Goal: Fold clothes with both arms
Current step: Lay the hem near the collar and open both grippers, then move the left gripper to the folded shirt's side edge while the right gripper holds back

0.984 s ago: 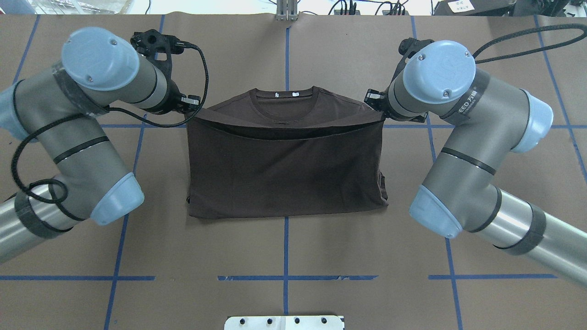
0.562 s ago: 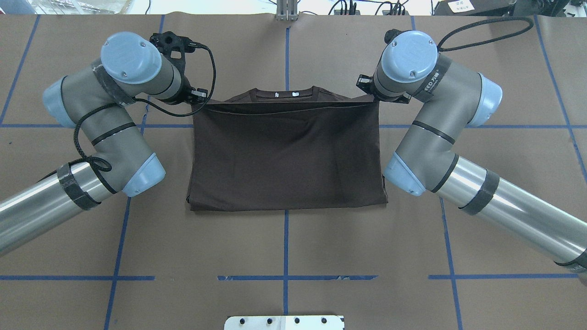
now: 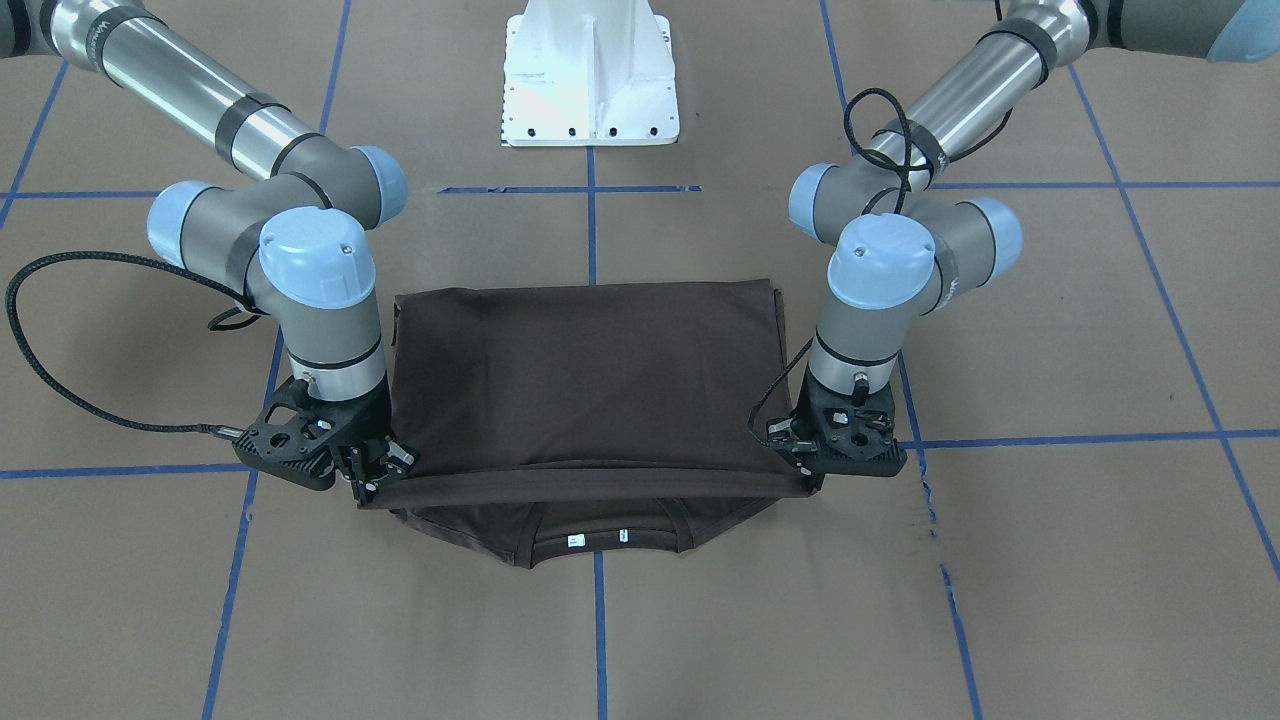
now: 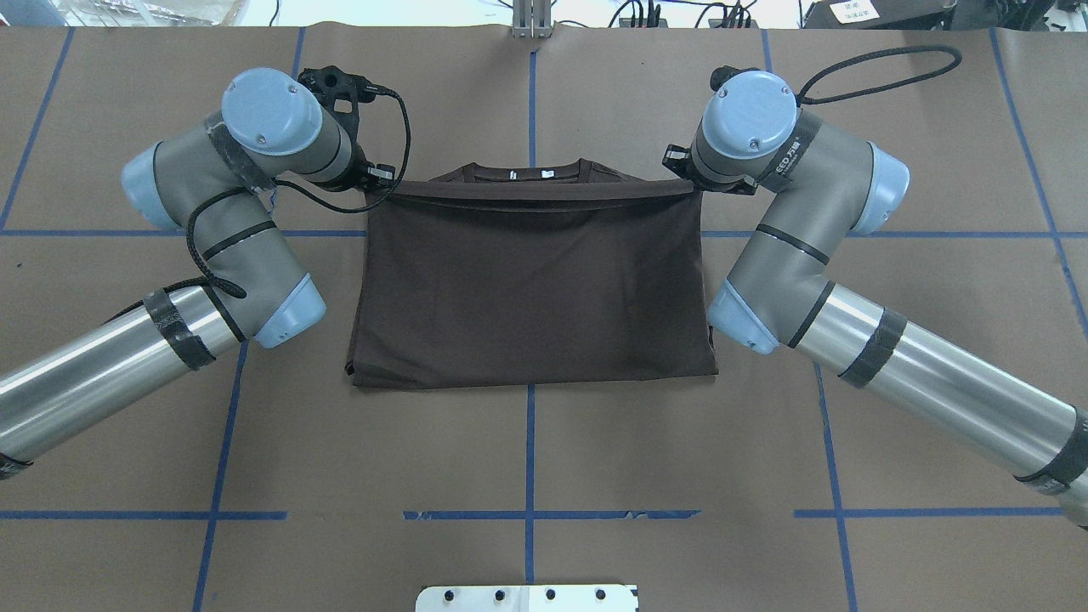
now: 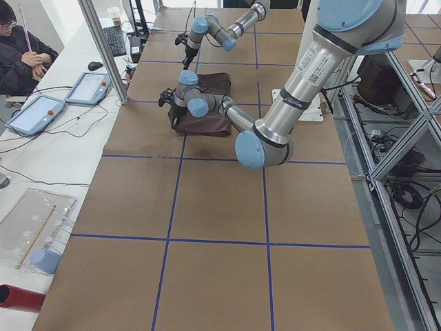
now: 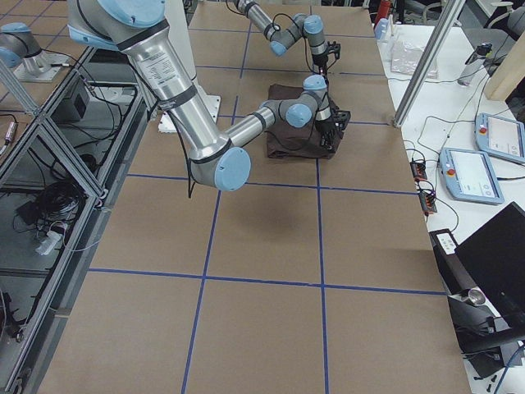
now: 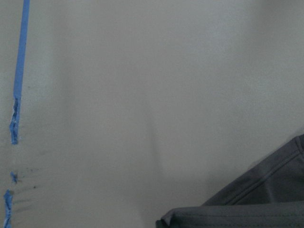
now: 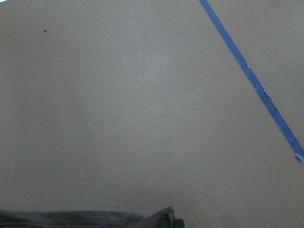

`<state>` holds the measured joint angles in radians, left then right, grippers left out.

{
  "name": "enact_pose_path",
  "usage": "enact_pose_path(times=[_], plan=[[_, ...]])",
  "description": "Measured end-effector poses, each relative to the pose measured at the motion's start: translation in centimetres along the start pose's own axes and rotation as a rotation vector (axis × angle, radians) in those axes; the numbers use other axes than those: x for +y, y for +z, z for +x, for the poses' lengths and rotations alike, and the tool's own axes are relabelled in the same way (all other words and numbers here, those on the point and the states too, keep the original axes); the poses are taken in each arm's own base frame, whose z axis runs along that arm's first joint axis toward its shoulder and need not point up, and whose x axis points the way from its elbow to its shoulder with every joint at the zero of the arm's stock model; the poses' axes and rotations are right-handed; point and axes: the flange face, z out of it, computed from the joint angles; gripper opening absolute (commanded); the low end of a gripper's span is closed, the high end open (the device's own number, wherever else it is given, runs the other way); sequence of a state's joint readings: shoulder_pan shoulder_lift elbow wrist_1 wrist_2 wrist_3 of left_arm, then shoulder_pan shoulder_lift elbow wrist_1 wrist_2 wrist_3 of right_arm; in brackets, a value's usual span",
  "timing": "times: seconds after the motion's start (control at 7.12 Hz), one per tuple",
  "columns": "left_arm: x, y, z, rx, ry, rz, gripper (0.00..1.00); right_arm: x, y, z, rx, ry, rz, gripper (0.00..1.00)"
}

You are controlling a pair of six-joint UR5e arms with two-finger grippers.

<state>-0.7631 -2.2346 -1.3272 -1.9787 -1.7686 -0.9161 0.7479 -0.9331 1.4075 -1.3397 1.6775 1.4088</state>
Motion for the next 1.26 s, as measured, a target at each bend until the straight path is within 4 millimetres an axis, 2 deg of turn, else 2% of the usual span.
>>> enact_pose_path(times=[0.28, 0.42, 0.56, 0.7, 0.84, 0.98, 1.26], plan=[[0.3, -0.2, -0.2, 0.017, 0.069, 0.012, 1.0, 0.2, 0.0, -0.1, -0.002, -0.048, 0.001, 1.0], [0.7, -1.1, -0.6, 0.04, 0.105, 0.029, 1.0, -0.4, -1.0, 0.0, -0.024, -0.103, -0.01, 1.0], [2.2, -2.7, -1.4, 0.074, 0.126, 0.043, 1.0, -1.4, -2.1, 0.3, -0.048, -0.137, -0.032, 1.0], [4.9, -4.8, -2.8, 0.115, 0.13, 0.034, 0.95, -2.1, -2.7, 0.5, -0.062, -0.15, -0.046, 1.0], [8.5, -6.7, -4.0, 0.158, 0.102, 0.005, 0.67, -2.5, -3.0, 0.6, -0.068, -0.153, -0.051, 1.0], [12.2, -7.7, -4.2, 0.19, 0.034, -0.026, 0.55, -2.7, -3.1, 0.8, -0.069, -0.153, -0.051, 1.0], [18.1, -6.9, -3.1, 0.217, -0.113, -0.059, 0.55, -2.8, -3.2, 1.0, -0.07, -0.153, -0.05, 1.0]])
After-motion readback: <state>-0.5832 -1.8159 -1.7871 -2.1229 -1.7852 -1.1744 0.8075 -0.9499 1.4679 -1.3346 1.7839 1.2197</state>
